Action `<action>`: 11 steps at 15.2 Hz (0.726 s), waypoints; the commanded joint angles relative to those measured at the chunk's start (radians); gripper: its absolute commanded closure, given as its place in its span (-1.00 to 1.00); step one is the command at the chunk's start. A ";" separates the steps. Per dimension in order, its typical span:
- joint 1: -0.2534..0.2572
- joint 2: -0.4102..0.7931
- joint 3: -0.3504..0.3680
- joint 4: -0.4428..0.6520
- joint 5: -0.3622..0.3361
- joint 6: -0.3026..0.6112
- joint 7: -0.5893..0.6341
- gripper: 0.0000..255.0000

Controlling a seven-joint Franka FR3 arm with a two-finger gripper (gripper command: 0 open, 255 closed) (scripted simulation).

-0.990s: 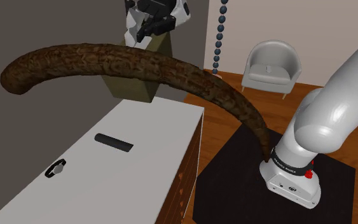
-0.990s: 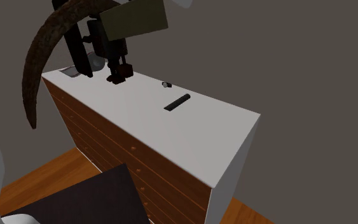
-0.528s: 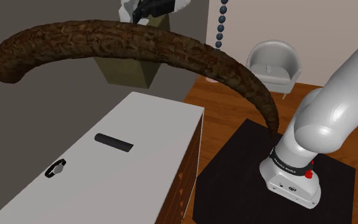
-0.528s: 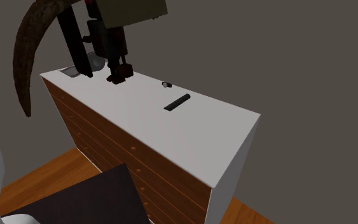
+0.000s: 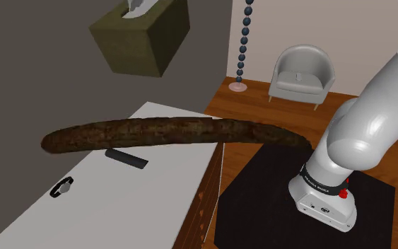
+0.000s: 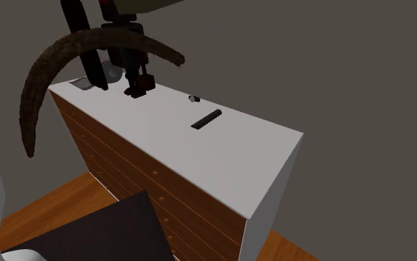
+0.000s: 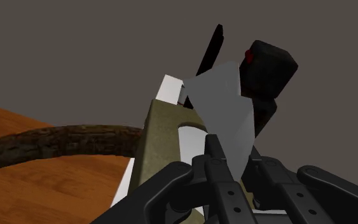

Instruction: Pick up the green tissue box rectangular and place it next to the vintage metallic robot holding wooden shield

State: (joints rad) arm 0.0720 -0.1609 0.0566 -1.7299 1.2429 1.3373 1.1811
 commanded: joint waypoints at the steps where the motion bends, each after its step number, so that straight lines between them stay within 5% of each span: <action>1: 0.000 0.006 -0.002 0.030 0.005 -0.010 0.023 1.00; 11: 0.000 0.051 -0.008 0.195 0.033 -0.051 0.139 1.00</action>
State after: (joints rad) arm 0.0708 -0.1154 0.0476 -1.5546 1.2720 1.2879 1.3055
